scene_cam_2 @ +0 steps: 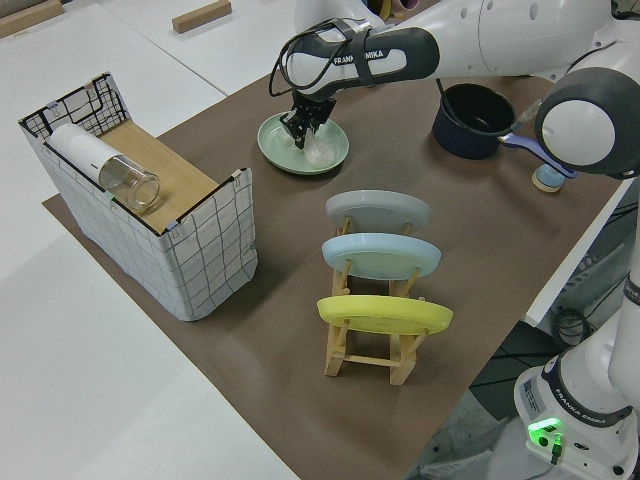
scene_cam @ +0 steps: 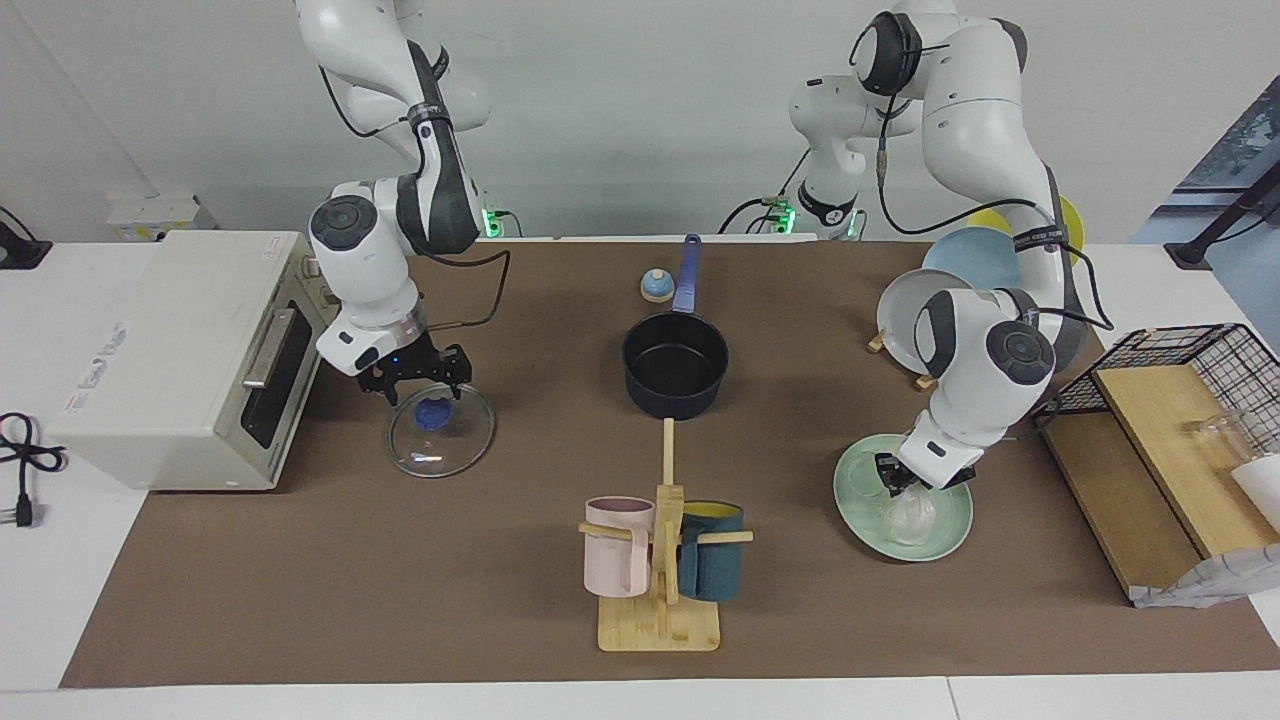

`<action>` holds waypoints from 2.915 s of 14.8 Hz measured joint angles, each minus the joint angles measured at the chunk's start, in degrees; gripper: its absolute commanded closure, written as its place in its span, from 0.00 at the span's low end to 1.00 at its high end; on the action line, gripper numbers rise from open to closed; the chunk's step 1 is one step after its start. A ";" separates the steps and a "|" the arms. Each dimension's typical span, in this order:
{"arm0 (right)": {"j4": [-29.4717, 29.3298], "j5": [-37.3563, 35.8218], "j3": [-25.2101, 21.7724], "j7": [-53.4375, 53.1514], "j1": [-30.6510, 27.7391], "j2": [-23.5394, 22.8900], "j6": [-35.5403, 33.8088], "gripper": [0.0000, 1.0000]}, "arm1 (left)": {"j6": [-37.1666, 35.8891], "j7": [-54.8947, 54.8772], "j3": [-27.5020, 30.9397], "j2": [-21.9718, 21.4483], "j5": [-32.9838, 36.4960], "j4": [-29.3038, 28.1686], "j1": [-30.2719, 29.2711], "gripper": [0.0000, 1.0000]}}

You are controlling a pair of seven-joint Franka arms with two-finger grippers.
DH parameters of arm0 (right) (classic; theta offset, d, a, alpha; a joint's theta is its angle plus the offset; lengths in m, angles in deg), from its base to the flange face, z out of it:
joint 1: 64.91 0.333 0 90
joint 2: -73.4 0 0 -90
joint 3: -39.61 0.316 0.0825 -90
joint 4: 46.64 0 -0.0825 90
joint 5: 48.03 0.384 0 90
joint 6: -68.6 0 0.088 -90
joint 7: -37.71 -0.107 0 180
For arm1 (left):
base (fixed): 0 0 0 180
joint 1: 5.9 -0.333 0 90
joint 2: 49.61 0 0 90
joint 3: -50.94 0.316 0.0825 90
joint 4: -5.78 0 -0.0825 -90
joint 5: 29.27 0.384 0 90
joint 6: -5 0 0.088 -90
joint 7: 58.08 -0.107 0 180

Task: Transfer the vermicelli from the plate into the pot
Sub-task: 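Carry the vermicelli into the pot while the right gripper grasps the lid, then withdraw the left gripper while the right gripper lifts the lid toward the pot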

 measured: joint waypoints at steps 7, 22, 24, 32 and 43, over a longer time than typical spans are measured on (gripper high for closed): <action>0.80 0.00 0.01 0.72 0.07 -1.85 2.06 0.00 | -30.46 18.56 -2.92 -11.80 -10.11 14.23 5.08 1.00; -1.14 0.00 0.00 4.53 -0.28 -5.69 3.26 0.16 | 0.64 36.99 -4.06 -20.94 -11.25 -23.45 28.37 1.00; -1.43 0.00 0.00 4.63 -0.28 -5.70 3.26 0.21 | 3.90 36.90 -3.97 -18.87 -11.25 -23.85 28.36 1.00; -1.55 0.13 0.02 4.68 -0.30 -5.71 3.25 0.46 | 10.43 32.49 -3.30 -14.41 -11.24 -23.71 28.13 0.00; -19.86 0.46 0.63 4.16 3.90 -7.88 -17.80 1.00 | -19.91 16.61 -0.43 -31.90 -7.07 -12.05 7.69 0.00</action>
